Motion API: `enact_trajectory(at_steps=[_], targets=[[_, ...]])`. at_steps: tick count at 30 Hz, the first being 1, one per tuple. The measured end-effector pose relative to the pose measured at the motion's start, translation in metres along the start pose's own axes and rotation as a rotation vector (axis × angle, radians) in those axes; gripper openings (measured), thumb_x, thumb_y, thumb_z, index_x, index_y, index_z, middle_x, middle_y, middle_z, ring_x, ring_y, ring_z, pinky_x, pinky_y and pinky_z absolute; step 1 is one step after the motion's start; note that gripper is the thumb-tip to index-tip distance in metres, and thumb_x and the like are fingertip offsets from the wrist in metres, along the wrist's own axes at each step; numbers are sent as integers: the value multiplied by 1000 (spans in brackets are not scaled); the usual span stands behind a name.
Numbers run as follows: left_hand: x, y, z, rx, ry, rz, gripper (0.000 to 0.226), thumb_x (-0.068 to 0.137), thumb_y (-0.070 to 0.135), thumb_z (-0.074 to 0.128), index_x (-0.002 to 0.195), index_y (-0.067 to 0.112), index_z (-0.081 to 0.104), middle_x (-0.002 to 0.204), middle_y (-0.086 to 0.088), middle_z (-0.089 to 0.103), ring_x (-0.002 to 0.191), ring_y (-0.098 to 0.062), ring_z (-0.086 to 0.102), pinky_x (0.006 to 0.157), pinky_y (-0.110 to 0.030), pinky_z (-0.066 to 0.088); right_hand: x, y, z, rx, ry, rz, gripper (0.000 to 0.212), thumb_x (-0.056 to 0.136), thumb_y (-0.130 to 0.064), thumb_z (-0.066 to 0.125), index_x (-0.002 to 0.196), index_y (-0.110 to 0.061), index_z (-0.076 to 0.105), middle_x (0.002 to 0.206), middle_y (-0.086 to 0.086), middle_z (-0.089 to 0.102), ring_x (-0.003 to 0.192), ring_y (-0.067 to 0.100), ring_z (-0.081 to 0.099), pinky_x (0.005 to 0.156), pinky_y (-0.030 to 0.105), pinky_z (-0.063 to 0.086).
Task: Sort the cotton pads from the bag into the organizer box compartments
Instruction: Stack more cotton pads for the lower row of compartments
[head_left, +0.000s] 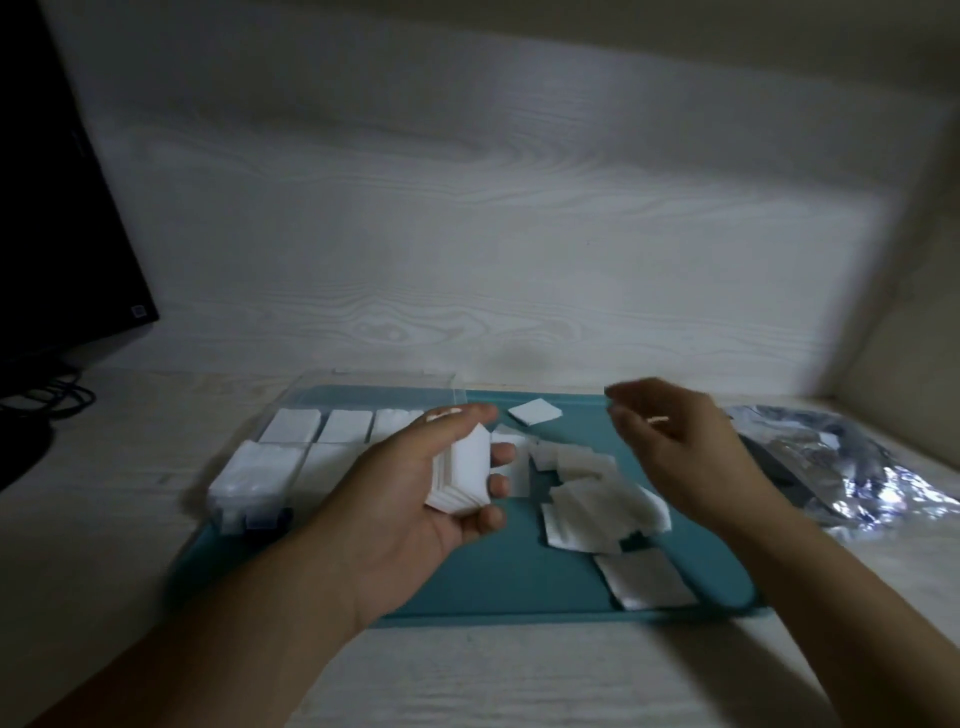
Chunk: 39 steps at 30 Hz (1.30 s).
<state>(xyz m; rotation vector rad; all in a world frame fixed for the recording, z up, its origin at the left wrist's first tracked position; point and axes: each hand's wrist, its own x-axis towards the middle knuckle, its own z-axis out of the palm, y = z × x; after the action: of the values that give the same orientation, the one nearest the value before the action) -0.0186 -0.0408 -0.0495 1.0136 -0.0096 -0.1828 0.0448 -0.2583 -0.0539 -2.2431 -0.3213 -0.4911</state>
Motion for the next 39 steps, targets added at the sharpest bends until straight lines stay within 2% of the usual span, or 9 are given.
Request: enact_trajectory(at_steps=[3, 8, 12, 18, 23, 28, 34, 36, 39], targets=[[1, 1, 0, -30, 6, -28, 30, 89, 32, 58, 108, 10, 64, 88, -16, 65, 57, -18, 55, 42, -26, 42, 0, 10, 7, -195, -172, 41, 29, 97, -23, 56, 125, -18, 63, 123, 1, 66, 108, 13, 61, 89, 21, 42], [2, 0, 0, -63, 49, 0, 32, 99, 34, 48, 109, 8, 63, 83, -17, 65, 53, -19, 52, 40, -25, 38, -4, 8, 8, -435, -391, -16, 37, 96, -23, 53, 133, -23, 57, 130, 1, 54, 124, 21, 47, 104, 34, 40], [2, -2, -2, -54, 94, 22, 31, 101, 33, 47, 110, 7, 62, 82, -18, 65, 50, -18, 51, 37, -23, 34, -4, -3, -13, -468, -436, -20, 43, 94, -5, 46, 128, -27, 60, 128, -9, 57, 120, 7, 51, 95, 14, 36], [3, -5, -2, -57, 84, -19, 31, 94, 38, 55, 104, 9, 62, 83, -17, 64, 53, -19, 48, 37, -21, 31, 1, 10, -24, -512, -655, 119, 42, 94, -10, 55, 128, -34, 57, 119, -8, 62, 98, 5, 60, 88, 21, 48], [1, -8, 0, 4, 71, -19, 25, 87, 30, 61, 102, 11, 64, 88, -16, 64, 53, -18, 49, 36, -22, 33, 1, 12, -18, -433, -620, 172, 56, 84, -23, 75, 134, -33, 51, 101, -11, 61, 82, 2, 59, 73, 14, 47], [2, -10, 2, 39, 81, -8, 21, 93, 28, 57, 102, 11, 65, 87, -15, 64, 53, -17, 51, 37, -23, 34, 0, 0, -23, -436, -502, 93, 23, 89, -26, 69, 110, -35, 66, 93, -10, 67, 77, 3, 61, 65, 14, 47], [2, -10, 0, 36, 96, 54, 22, 94, 25, 55, 106, 9, 63, 87, -17, 65, 52, -18, 51, 38, -23, 33, 1, -8, -25, 133, -315, 145, 6, 89, -18, 69, 89, -19, 75, 82, 14, 73, 71, 37, 62, 67, 45, 52], [1, -9, 0, 32, 107, 74, 23, 94, 25, 54, 108, 8, 63, 86, -17, 65, 51, -18, 51, 38, -23, 33, -3, -13, -13, 321, -304, 229, 3, 87, -16, 71, 86, -16, 74, 75, 16, 70, 63, 28, 55, 64, 39, 44], [1, -9, 1, 36, 118, 82, 22, 95, 25, 53, 107, 9, 63, 82, -15, 66, 51, -18, 51, 39, -22, 32, -12, -17, 16, 119, -356, 198, 9, 87, -13, 72, 79, -16, 68, 63, 1, 67, 51, 15, 56, 51, 25, 46]])
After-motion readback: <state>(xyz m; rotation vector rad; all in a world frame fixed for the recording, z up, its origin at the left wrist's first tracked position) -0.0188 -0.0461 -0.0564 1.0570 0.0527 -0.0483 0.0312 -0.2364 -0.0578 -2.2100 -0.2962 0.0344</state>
